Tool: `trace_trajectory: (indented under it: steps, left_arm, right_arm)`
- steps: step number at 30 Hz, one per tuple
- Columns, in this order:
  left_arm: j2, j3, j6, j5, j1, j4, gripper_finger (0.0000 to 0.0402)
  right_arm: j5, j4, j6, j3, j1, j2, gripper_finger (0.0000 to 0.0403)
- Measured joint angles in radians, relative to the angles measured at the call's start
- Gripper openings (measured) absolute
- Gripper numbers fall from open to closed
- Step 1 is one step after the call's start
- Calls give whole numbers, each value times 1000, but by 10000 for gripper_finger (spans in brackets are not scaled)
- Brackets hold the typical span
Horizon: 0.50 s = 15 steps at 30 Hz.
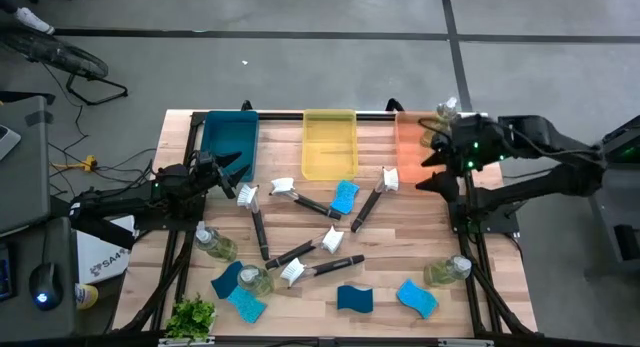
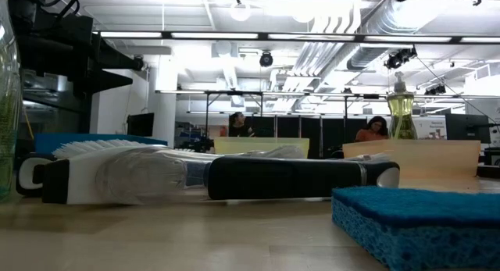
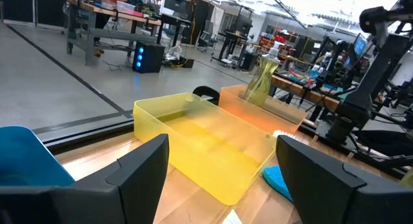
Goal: Pick & Place Kitchen Sink Supplies
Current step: Put the green dishwashing liquid dispenser into the orange bin
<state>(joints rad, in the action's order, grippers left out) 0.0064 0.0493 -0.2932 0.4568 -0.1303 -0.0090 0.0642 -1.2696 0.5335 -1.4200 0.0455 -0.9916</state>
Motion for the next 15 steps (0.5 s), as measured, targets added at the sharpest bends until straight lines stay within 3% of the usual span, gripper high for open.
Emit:
trace_trajectory:
  steps: [8, 15]
  left_arm:
    - [0, 0, 0, 0, 0, 0, 280]
    - [0, 0, 0, 0, 0, 0, 280]
  right_arm:
    - [-158, -139, 480, 0, -260, -4, 374]
    - [-178, -299, 850, 5, -466, -35, 374]
